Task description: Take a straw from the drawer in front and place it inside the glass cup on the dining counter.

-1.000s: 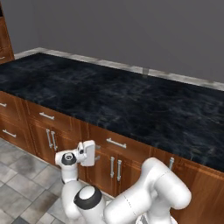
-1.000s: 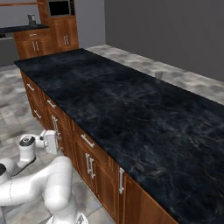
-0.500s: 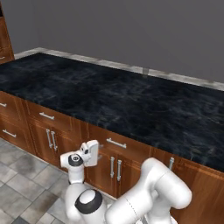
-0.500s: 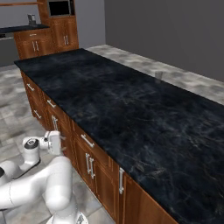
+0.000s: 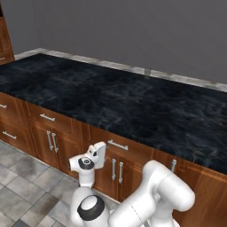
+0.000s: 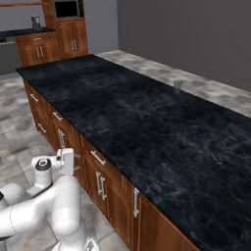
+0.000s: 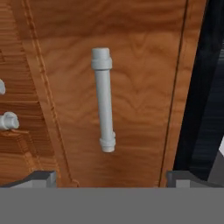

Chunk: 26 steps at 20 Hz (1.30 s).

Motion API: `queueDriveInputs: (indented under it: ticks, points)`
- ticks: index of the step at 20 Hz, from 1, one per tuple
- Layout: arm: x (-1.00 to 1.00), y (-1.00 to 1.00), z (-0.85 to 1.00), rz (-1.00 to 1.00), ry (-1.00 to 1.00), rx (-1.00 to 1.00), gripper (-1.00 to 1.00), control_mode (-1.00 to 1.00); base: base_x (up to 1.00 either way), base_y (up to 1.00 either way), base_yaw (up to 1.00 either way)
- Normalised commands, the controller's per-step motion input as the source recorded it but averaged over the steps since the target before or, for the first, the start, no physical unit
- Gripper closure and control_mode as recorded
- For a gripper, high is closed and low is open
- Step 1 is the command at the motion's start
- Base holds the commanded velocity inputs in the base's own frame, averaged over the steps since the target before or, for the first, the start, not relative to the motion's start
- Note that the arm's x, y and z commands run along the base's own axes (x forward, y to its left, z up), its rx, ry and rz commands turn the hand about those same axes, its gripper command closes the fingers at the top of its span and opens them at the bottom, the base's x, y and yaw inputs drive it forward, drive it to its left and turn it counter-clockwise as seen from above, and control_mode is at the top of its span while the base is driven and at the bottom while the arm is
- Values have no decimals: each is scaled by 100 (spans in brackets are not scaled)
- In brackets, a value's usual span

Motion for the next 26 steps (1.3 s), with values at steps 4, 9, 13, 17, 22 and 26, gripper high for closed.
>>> queueDriveInputs:
  ticks: [4,9,13,17,22,26]
  points:
    - [30,-3,-16,0,0,0,-100,-100,0,0,0]
    - [35,-1,-16,0,-2,-1,-100,-100,0,0,0]
    - [33,-3,-17,0,-2,-1,-100,-100,0,0,0]
    - [30,-5,-24,0,-5,-5,-100,-100,0,0,0]
    - [28,-3,-27,0,-9,-7,-100,-100,0,0,0]
    - [24,0,-28,0,-10,-9,-100,-100,0,0,0]
